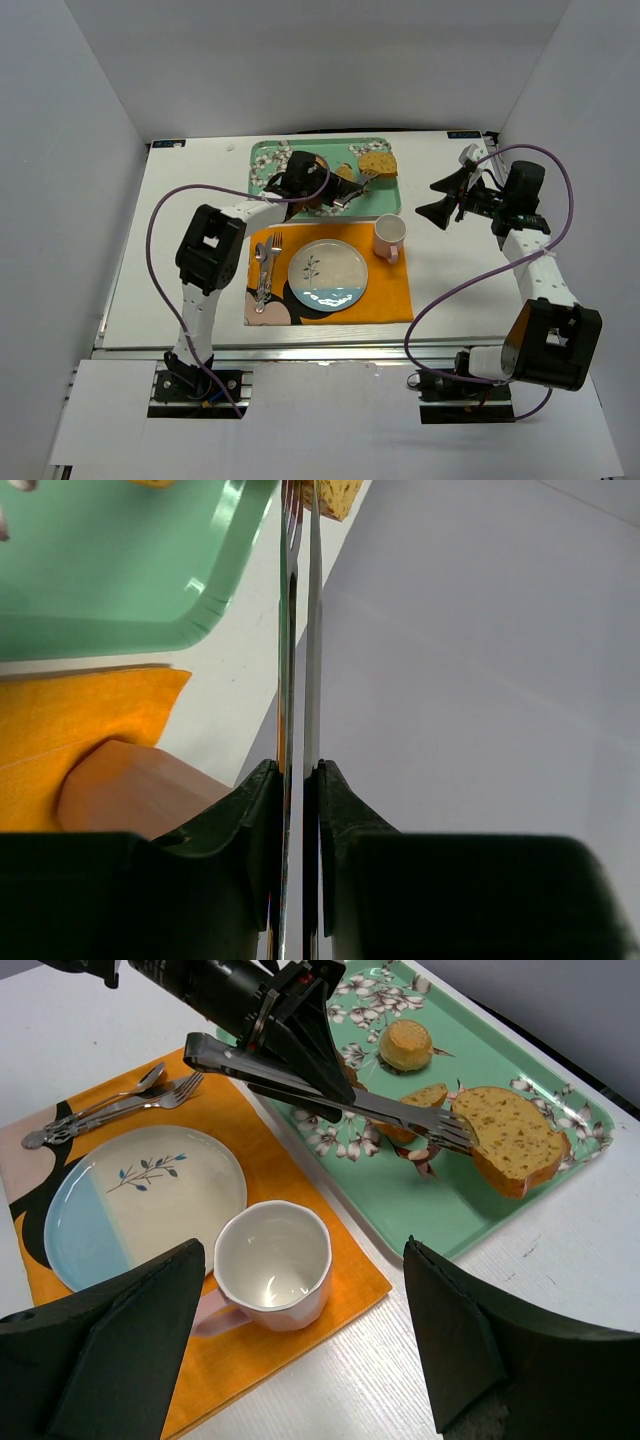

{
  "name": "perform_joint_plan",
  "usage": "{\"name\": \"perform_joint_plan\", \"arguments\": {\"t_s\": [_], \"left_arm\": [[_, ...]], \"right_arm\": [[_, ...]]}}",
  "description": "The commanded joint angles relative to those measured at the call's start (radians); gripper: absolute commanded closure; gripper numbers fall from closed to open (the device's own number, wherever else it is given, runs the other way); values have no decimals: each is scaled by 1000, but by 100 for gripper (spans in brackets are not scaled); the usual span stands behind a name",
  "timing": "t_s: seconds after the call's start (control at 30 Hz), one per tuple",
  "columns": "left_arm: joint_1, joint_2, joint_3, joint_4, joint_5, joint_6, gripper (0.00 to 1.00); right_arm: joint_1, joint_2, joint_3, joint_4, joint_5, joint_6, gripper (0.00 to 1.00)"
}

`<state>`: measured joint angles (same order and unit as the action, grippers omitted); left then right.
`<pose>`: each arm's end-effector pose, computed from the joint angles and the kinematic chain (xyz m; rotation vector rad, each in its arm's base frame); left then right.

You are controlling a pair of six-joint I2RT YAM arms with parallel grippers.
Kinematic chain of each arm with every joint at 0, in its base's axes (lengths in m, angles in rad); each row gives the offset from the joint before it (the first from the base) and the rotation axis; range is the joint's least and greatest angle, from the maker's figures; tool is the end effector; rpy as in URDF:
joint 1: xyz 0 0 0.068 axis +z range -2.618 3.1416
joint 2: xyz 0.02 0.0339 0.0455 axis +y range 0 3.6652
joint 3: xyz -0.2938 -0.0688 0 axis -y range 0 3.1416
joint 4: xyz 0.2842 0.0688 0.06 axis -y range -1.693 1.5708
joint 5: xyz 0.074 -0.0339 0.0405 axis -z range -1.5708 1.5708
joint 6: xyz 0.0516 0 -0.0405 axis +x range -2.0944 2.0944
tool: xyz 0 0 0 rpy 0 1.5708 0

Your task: Place the bread

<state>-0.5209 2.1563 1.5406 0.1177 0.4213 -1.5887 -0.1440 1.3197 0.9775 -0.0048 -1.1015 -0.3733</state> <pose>0.4712 -0.2947 0.1854 -0.9982 2.3128 -1.5559 0.3296 -0.0013 0.3261 -0.8836 1.5376 0.6746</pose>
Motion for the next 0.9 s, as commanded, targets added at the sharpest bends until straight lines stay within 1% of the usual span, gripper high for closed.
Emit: {"name": "perform_joint_plan", "arguments": {"t_s": [0.0,0.13,0.2,0.27,0.33,0.37,0.43,0.47,0.5,0.53,0.57,0.6,0.63,0.67,0.7,0.73,0.77,0.8,0.87], "left_arm": [[-4,-121,52,42,25,36,100],[-4,-171,26,53,31,78,100],[-1,-223,1,72,34,102,100],[5,-265,-49,85,42,133,100],[15,-341,-100,106,50,163,100],[18,-367,-155,106,59,179,100],[32,-458,-204,31,63,234,100],[39,-490,-264,5,69,295,100],[48,-524,-295,-68,68,324,100],[55,-599,-330,-96,73,366,100],[59,-640,-371,-96,83,369,100],[71,-683,-463,-95,95,371,100],[76,-772,-505,-107,99,387,100],[81,-815,-542,-112,100,398,100],[91,-858,-610,-171,99,410,100],[96,-934,-643,-200,99,427,100],[99,-970,-674,-220,96,434,100],[101,-1001,-727,-274,90,441,100],[101,-1073,-773,-344,82,464,100]], "right_arm": [[-5,-34,33,6,-21,-1,16],[-5,-36,35,6,-27,-6,16],[-5,-36,35,6,-29,-10,16],[-5,-36,35,-15,-29,-16,16],[-5,-36,35,-26,-31,-21,16],[-5,-34,33,-27,-31,-26,16],[-5,-34,35,-29,-32,-29,16],[-5,-33,36,-35,-34,-35,16],[-5,-34,36,-40,-35,-39,16],[-5,-34,36,-44,-32,-44,16],[-5,-34,36,-55,-34,-53,16],[-5,-36,36,-61,-32,-58,16],[-5,-36,33,-64,-34,-62,16],[-5,-37,32,-67,-34,-65,16],[-5,-37,29,-69,-38,-68,16],[-5,-34,27,-69,-41,-69,16],[-3,-34,26,-70,-46,-69,16],[-3,-33,26,-72,-47,-69,16],[3,-28,26,-72,-55,-70,16]]}}
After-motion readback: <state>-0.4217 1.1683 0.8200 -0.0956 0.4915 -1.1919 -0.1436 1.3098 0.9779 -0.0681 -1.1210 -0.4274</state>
